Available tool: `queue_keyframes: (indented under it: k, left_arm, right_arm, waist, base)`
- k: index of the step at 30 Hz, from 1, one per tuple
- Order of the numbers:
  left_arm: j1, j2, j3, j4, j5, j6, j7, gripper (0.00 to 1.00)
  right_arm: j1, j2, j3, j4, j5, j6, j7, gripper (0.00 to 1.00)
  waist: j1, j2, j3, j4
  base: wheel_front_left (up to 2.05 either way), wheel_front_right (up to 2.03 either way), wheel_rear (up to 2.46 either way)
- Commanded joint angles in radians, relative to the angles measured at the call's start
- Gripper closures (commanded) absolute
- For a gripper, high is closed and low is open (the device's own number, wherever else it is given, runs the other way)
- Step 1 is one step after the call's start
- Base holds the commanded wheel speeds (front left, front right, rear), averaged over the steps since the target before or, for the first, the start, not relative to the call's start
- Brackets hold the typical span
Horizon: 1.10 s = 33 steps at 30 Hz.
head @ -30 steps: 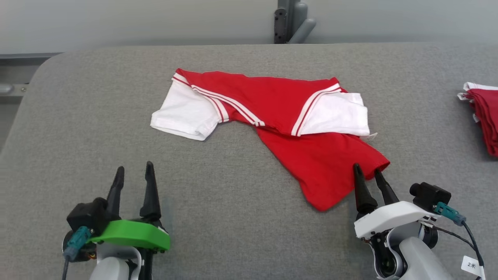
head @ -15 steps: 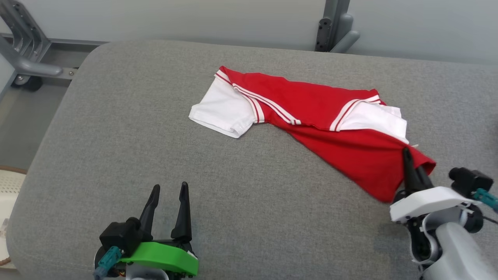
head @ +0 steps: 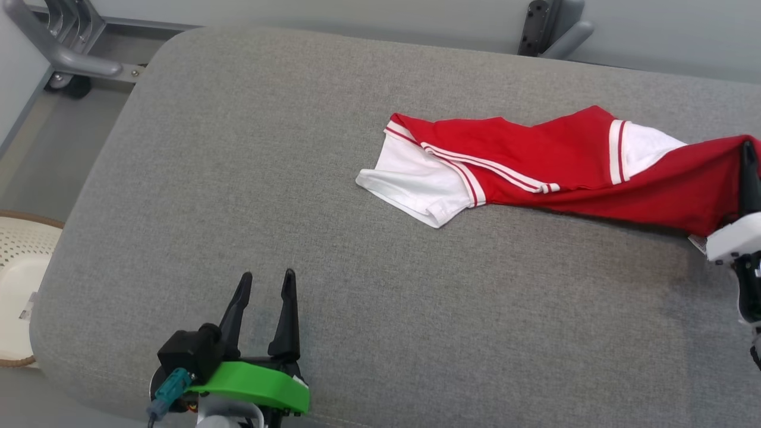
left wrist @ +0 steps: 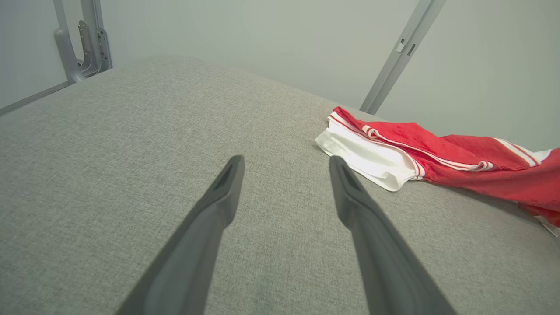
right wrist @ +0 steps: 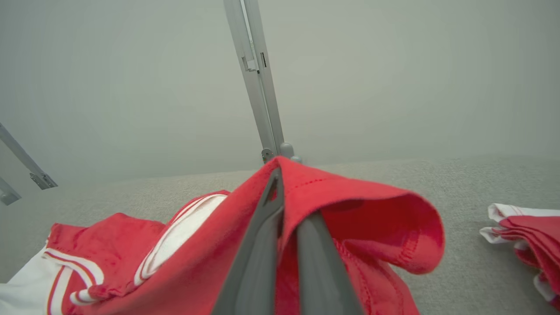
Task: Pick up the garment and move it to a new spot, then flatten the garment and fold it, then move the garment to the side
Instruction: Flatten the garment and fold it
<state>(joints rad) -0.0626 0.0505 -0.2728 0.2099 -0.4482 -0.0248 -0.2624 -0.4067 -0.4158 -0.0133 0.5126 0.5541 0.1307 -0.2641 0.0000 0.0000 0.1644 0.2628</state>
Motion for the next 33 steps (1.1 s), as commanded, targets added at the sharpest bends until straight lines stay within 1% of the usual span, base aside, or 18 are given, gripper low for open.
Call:
queue_keyframes:
  k: [1,3,5,6,7,11,13,16,17,18,19,22,27,28,33]
  left_arm:
    - [-0.029,0.001,-0.002,0.0,-0.001,-0.007,-0.003,0.0]
    - [-0.044,0.0,-0.01,0.003,0.005,-0.013,-0.003,0.0]
    - [-0.061,0.0,-0.017,0.007,0.009,-0.019,-0.003,0.0]
    - [-0.07,0.0,-0.021,0.008,0.013,-0.02,-0.003,0.0]
    - [-0.079,0.0,-0.025,0.01,0.016,-0.023,-0.003,0.0]
    - [-0.105,0.0,-0.033,0.012,0.023,-0.028,-0.003,0.0]
    - [-0.115,0.0,-0.034,0.013,0.027,-0.026,-0.003,0.0]
    - [-0.119,0.001,-0.024,0.008,0.032,-0.02,-0.003,0.0]
    - [-0.117,0.001,-0.021,0.006,0.035,-0.02,-0.003,0.0]
    - [-0.112,0.001,-0.018,0.006,0.05,-0.018,-0.003,0.0]
    - [-0.107,0.001,-0.014,0.004,0.052,-0.017,-0.003,0.0]
    - [-0.093,0.001,-0.006,-0.005,0.063,-0.008,-0.003,0.0]
    - [-0.061,0.001,0.012,-0.029,0.061,0.022,-0.003,0.0]
    - [-0.061,0.001,0.012,-0.029,0.061,0.022,-0.003,0.0]
    - [-0.018,0.001,0.022,-0.041,0.055,0.059,-0.003,0.0]
  right_arm:
    - [-0.048,-0.015,0.02,0.046,0.008,0.0,0.005,1.0]
    - [-0.117,-0.023,0.041,0.127,0.013,0.0,0.012,1.0]
    - [-0.182,-0.017,0.061,0.211,0.008,0.0,0.014,1.0]
    - [-0.214,-0.012,0.067,0.25,0.001,0.0,0.012,0.33]
    - [-0.244,-0.007,0.068,0.287,-0.004,0.0,0.008,0.0]
    - [-0.327,0.014,0.063,0.389,-0.059,0.0,-0.001,0.0]
    - [-0.339,0.008,0.052,0.384,-0.122,0.0,-0.001,0.0]
    - [-0.309,0.031,0.008,0.351,-0.184,0.0,-0.001,0.0]
    - [-0.295,0.033,-0.014,0.33,-0.207,0.0,-0.001,0.0]
    - [-0.256,0.047,-0.051,0.278,-0.254,0.0,-0.001,0.0]
    - [-0.233,0.057,-0.07,0.244,-0.275,0.0,-0.001,0.0]
    - [-0.138,0.098,-0.101,0.132,-0.33,0.0,-0.001,0.0]
    - [0.044,0.161,-0.074,-0.033,-0.378,0.0,-0.001,0.0]
    - [0.044,0.161,-0.074,-0.033,-0.378,0.0,-0.001,0.0]
    - [0.196,0.213,-0.038,-0.144,-0.408,0.0,-0.001,0.0]
  waist:
    - [0.0,0.0,0.031,0.012]
    - [0.0,0.0,0.056,0.016]
    - [0.0,0.0,0.077,0.017]
    - [0.0,0.0,0.087,0.016]
    - [0.0,0.0,0.096,0.015]
    - [0.0,0.0,0.122,-0.001]
    - [0.0,0.0,0.129,-0.014]
    - [0.0,0.0,0.127,-0.043]
    - [0.0,0.0,0.124,-0.054]
    - [0.0,0.0,0.114,-0.077]
    - [0.0,0.0,0.107,-0.089]
    - [0.0,0.0,0.082,-0.125]
    - [0.0,0.0,0.037,-0.186]
    - [0.0,0.0,0.037,-0.186]
    - [0.0,0.0,-0.007,-0.236]
  base:
    - [0.0,0.0,0.0]
    - [0.0,0.0,0.0]
    - [0.0,0.0,0.0]
    - [0.0,0.0,0.0]
    - [0.0,0.0,0.0]
    - [0.0,0.0,0.0]
    - [0.0,0.0,0.0]
    - [0.0,0.0,0.0]
    - [0.0,0.0,0.0]
    - [0.0,0.0,0.0]
    - [0.0,0.0,0.0]
    - [0.0,0.0,0.0]
    - [0.0,0.0,0.0]
    - [0.0,0.0,0.0]
    - [0.0,0.0,0.0]
